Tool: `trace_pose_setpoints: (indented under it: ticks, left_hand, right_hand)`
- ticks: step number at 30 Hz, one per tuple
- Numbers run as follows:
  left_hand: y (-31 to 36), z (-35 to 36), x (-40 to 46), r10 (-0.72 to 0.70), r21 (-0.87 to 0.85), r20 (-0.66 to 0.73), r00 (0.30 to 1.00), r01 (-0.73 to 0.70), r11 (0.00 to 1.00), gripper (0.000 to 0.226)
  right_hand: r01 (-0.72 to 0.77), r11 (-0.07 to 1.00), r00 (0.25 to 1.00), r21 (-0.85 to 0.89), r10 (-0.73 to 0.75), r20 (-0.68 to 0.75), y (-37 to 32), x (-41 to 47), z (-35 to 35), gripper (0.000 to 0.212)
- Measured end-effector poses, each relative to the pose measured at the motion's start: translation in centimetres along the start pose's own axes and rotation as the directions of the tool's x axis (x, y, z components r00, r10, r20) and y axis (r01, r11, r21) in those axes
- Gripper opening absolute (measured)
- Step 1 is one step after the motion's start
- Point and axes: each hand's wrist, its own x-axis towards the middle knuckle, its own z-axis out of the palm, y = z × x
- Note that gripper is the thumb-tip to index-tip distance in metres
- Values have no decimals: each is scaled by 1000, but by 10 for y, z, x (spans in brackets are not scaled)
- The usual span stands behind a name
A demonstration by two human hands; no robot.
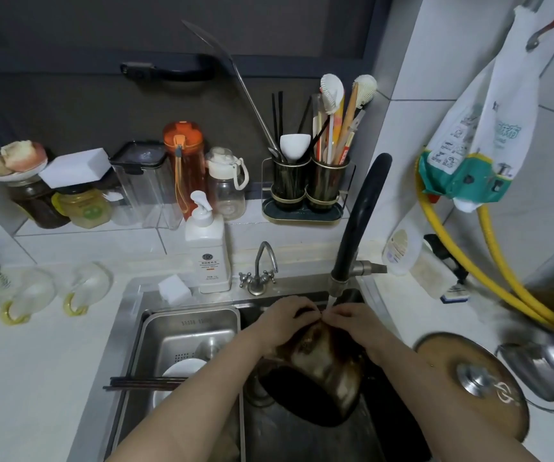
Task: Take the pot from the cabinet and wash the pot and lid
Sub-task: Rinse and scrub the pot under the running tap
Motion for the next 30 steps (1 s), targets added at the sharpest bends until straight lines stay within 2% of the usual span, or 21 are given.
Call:
trace_pose_setpoints:
  ticks: [5,9,12,15,18,20,24,26,30]
  left_hand:
    - [-6,-10,-6,-143,-135,12,990,144,980,26]
    - [-7,1,-18,-266,-390,-60,962,223,893,28]
    - [-2,13,-24,-351,-524,-146,925,229,820,36]
    - [2,26,-22,-442,-612,-213,871,234,756,39]
    - [5,33,-21,-542,-682,-277,794,235,692,49]
    - [6,38,-20,-584,-712,-269,765,251,656,49]
    - [16,40,-18,-681,-781,-232,695,284,556,51]
    - [18,39,-18,-717,-821,-179,674,299,486,47]
    - [27,37,-17,-757,-883,-97,647,295,366,34]
  right_hand:
    - [63,988,995,-138,-51,90,-11,6,2,22]
    - [192,951,980,-241,-174,97,-8,6,9,14]
    - [311,875,946,-371,-322,33,-4,3,16,5]
    - [422,735,852,-531,-521,-44,7,5,24,18]
    - [356,678,861,-643,-505,-56,17,4,28,32]
    - [313,648,872,-695,-486,-60,23,0,30,38]
    - [227,535,827,-814,-547,-129,33,-16,44,49]
    - [242,456,812,-856,-579,-79,41,-25,51,48]
    - [377,315,740,-871,-668,79,52,-32,48,45]
